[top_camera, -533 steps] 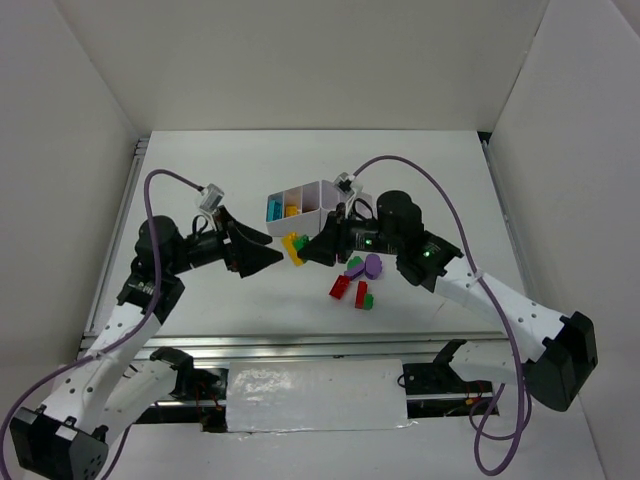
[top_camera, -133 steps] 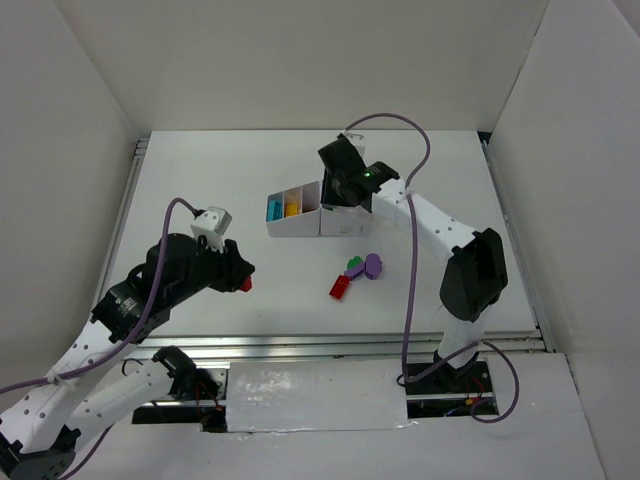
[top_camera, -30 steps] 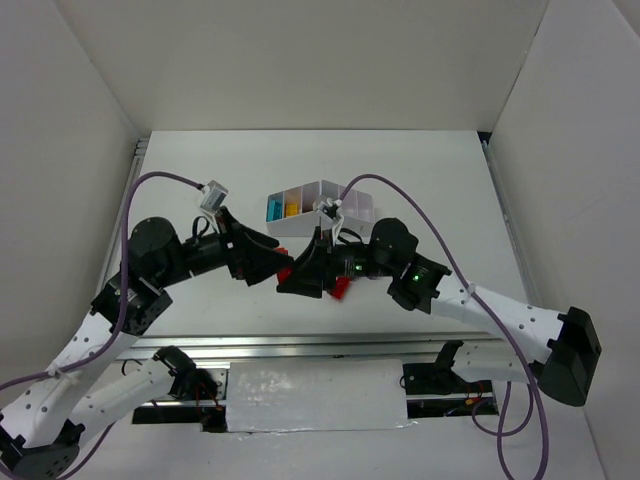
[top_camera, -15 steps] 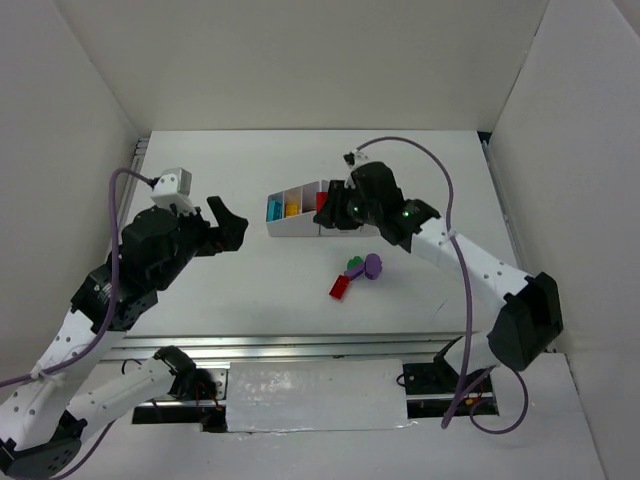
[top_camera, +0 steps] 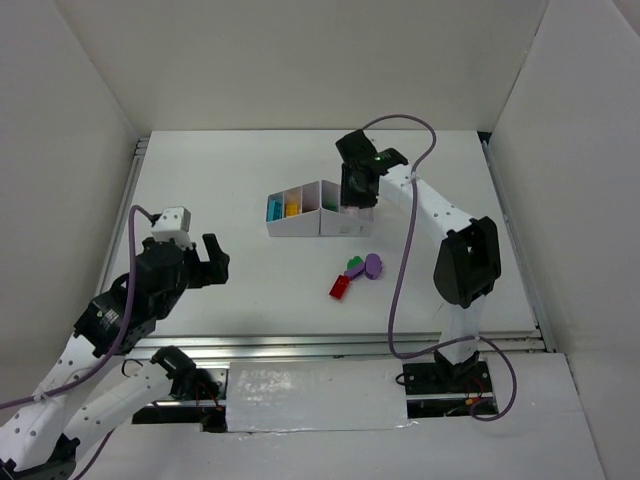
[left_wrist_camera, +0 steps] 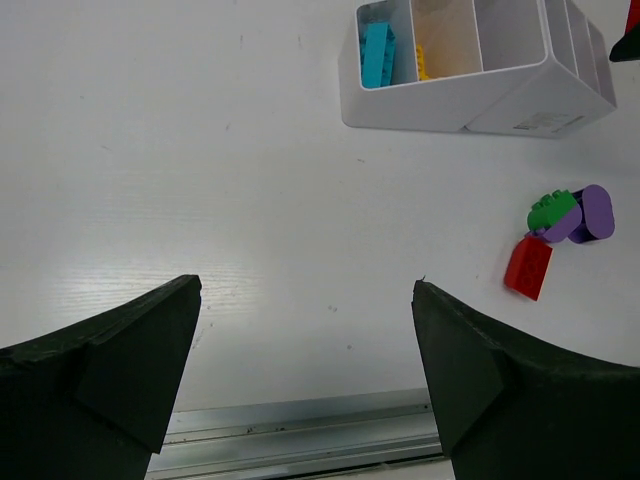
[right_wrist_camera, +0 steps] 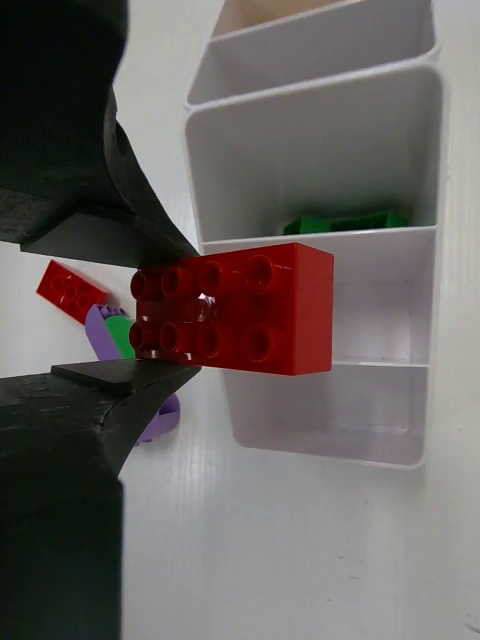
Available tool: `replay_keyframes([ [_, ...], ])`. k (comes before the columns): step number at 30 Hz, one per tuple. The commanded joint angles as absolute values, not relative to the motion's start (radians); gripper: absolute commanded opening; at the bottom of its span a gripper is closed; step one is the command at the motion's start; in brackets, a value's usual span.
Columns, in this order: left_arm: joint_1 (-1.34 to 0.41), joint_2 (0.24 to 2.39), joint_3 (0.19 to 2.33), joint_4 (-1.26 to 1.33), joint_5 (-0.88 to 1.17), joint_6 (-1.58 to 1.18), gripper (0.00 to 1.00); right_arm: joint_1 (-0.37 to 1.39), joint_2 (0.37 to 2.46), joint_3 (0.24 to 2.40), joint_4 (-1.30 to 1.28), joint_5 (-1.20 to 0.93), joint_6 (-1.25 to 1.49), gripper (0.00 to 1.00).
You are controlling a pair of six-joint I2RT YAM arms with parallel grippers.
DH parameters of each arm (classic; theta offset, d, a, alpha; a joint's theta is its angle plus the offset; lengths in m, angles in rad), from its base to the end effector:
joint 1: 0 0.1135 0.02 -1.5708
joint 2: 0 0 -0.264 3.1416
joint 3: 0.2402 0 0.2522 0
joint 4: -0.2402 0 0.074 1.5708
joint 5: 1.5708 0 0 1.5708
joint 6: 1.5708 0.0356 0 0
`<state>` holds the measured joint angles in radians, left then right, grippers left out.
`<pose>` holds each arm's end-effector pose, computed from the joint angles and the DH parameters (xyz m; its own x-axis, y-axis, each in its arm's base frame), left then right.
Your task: Sort the legos into containers by color
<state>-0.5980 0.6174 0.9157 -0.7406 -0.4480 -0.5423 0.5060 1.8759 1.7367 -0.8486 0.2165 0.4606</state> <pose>0.1055 -0.0532 0.3503 -0.3979 -0.2918 -0.8698 -0.0251 0.9512 -0.3076 0.3624 0.1921 0.2999 -0.8185 0.0427 -0.5729 -0.0068 0.9964 0.0841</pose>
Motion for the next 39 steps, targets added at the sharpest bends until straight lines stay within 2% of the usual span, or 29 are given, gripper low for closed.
replay_keyframes([
  [1,-0.598,0.64,0.917,-0.696,-0.434,-0.502,0.99,0.511,1.885,1.818,-0.92,0.265,0.445,0.09],
  [9,-0.6,0.672,0.913,-0.68,-0.385,-0.477,1.0,0.508,1.901,1.821,-0.908,0.218,0.42,0.15],
  [16,-0.598,0.673,0.91,-0.673,-0.371,-0.471,1.0,0.508,1.91,1.845,-0.899,0.192,0.403,0.24],
  [24,-0.598,0.673,0.911,-0.67,-0.364,-0.468,1.0,0.502,1.973,1.896,-0.916,0.18,0.403,0.28],
  [30,-0.598,0.67,0.908,-0.669,-0.356,-0.465,1.0,0.502,1.962,1.859,-0.901,0.184,0.413,0.38],
  [39,-0.598,0.669,0.908,-0.664,-0.351,-0.462,0.99,0.499,1.964,1.832,-0.891,0.181,0.411,0.44],
])
